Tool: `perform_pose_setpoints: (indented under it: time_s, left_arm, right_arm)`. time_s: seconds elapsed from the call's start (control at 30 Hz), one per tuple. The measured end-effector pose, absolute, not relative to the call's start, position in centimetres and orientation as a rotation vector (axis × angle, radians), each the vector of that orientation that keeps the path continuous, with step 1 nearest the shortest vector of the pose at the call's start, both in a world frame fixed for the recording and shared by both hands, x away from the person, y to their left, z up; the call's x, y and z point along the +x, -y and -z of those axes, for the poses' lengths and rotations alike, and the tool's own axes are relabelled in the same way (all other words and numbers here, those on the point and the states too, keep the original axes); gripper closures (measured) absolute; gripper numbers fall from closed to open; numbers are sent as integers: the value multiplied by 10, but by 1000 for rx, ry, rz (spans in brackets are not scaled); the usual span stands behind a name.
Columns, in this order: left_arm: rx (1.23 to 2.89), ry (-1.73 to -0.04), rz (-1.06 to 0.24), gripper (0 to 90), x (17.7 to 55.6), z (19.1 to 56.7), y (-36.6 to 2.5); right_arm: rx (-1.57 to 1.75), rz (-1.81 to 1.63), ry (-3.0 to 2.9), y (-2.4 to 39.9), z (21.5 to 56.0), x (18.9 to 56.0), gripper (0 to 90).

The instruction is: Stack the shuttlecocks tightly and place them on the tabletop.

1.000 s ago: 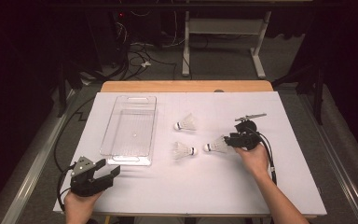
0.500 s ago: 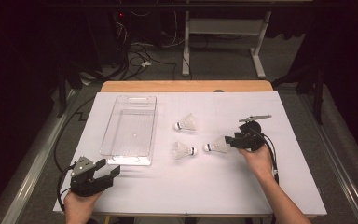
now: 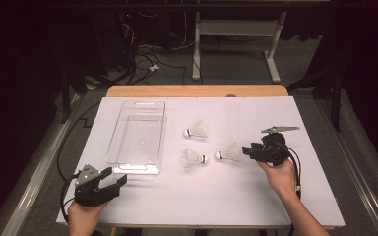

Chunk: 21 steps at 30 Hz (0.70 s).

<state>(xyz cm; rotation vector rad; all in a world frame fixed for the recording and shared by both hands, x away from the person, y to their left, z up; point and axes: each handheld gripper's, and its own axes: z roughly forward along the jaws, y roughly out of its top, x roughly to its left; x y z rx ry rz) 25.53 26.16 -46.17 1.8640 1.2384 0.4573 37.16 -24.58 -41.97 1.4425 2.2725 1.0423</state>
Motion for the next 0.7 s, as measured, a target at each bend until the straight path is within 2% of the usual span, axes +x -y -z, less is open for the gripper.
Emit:
perform_pose_setpoints:
  time_s: [0.4,0.63,0.7]
  left_arm:
    - [1864,-1236,-455,357,255,462,-262]
    - [1861,-1238,-454,357,256,462,-262]
    - [1860,-1236,-456,357,255,462,-262]
  right_arm:
    - [1397,-1043,-2350,230,422,363,579]
    - [1409,-1039,-2352,225,426,367,612]
    - [1412,-1029,-2364,223,428,369,645]
